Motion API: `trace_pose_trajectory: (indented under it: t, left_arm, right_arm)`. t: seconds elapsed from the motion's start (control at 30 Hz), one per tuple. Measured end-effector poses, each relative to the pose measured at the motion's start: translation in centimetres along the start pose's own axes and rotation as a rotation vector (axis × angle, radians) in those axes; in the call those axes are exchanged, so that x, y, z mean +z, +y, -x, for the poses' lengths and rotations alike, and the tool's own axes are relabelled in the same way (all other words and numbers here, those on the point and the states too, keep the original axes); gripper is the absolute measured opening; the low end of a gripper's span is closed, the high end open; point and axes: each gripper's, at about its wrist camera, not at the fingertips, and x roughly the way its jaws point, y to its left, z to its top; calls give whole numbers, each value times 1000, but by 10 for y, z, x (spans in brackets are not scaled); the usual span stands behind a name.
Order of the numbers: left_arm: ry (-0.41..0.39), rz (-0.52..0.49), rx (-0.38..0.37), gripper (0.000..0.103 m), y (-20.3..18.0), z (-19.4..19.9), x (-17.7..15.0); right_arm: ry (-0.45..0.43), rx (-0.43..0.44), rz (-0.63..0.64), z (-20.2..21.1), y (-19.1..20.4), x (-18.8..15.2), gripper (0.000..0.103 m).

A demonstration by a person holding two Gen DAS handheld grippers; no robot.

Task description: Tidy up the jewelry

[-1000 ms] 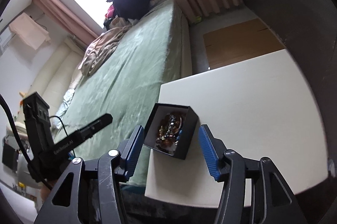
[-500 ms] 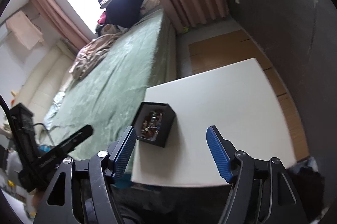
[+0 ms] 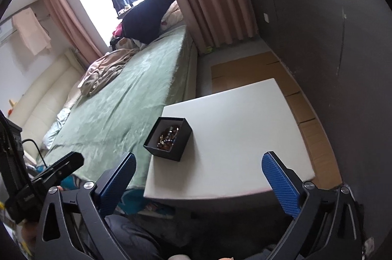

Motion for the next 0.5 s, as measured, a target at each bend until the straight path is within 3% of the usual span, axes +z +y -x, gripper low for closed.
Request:
trace_pose_trajectory:
  t: [0.5]
  left_arm:
    - [-65,-122,41,102,-21,34,-26]
  right_arm:
    - [-43,-15,29,45,-5,-44,103]
